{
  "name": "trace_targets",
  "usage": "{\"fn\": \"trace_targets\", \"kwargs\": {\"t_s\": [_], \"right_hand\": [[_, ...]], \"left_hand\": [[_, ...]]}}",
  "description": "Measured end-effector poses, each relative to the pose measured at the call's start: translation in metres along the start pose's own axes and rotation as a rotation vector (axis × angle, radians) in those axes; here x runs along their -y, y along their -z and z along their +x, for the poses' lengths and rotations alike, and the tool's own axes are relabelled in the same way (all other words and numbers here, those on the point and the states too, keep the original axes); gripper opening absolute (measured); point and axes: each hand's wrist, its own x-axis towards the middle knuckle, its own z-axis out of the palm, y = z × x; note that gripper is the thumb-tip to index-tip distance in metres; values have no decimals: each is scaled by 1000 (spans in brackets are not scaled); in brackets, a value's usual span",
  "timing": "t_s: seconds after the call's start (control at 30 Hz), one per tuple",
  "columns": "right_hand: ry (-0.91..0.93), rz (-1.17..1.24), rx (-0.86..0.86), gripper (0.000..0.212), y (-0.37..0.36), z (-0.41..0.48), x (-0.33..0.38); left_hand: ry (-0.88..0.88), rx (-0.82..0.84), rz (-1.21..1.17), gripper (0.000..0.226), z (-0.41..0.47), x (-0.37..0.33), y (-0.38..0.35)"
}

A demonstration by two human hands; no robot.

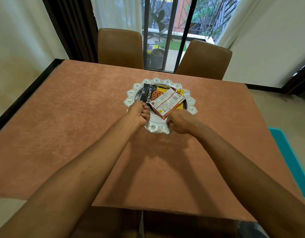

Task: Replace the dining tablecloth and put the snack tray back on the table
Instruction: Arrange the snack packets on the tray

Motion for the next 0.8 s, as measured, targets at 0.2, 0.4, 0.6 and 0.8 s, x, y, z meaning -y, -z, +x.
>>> {"fn": "trace_targets", "kwargs": {"t_s": [0.2,0.4,0.6,0.8], "right_hand": [[56,213,21,15,13,4,4],[31,514,48,17,19,17,-1],[70,456,76,14,23,25,2],[104,431,41,16,21,27,5]], "left_hand": [[4,-1,3,33,4,-1,0],[23,17,-15,36,3,-2,3],[19,37,-34,34,-5,-4,13],[-26,6,37,36,-21,-1,27]]}}
